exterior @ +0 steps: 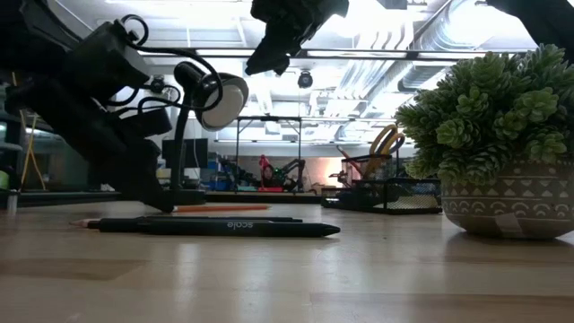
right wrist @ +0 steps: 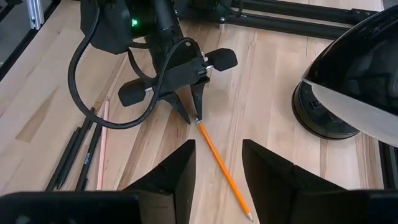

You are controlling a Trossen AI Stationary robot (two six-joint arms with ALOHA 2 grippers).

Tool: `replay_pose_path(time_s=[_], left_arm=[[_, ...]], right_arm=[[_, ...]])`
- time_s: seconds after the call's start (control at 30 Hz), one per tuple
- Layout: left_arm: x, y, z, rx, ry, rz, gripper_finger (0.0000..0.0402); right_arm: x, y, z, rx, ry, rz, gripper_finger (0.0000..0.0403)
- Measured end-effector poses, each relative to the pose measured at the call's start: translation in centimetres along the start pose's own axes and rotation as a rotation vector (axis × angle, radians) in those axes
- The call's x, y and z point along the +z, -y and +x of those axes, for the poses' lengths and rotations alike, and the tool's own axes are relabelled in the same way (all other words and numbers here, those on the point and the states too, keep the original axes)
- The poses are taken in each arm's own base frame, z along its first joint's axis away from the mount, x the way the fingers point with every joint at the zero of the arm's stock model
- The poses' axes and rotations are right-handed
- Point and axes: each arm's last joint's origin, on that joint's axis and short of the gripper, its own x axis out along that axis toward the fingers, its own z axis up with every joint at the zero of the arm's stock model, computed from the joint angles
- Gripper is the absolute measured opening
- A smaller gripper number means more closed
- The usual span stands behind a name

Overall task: Pick and place office supplies into organizer
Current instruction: Put the orange pencil into the desk organizer

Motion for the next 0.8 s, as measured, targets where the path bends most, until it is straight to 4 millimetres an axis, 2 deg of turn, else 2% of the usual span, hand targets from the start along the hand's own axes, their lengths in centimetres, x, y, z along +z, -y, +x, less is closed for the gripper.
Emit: replay_pose_path(time_s=[0.1, 0.27, 0.4, 0.63, 0.8], left_arm=[[-0.2, -0.11, -0.02, 0.002, -0.03, -0.012, 0.0067], [-0.27, -0.09, -0.05, -0.004, -0.041, -0.009, 0.0009], [-0.28, -0.09, -0.05, -0.009, -0.042, -0.011, 0.0016], [-0.09, 0.03, -0.07, -0.032, -0.013, -0.026, 0.0003], [0.27, 0.22, -0.14, -0.057, 0.018, -0.05, 0.0001]], right_arm=[[0.0, 0.01, 0.0, -0.002, -0.001, 0.0, 0.0128], [0.0, 0.01, 0.0, -0.003, -0.001, 0.0, 0.0128], [0.0, 0.01, 0.0, -0.003, -0.001, -0.001, 0.0128], [-0.04, 0.09, 0.0, -0.032, -0.014, -0.01, 0.0128], [-0.25, 0.51, -0.92, -0.07, -0.033, -0.005, 0.0129]])
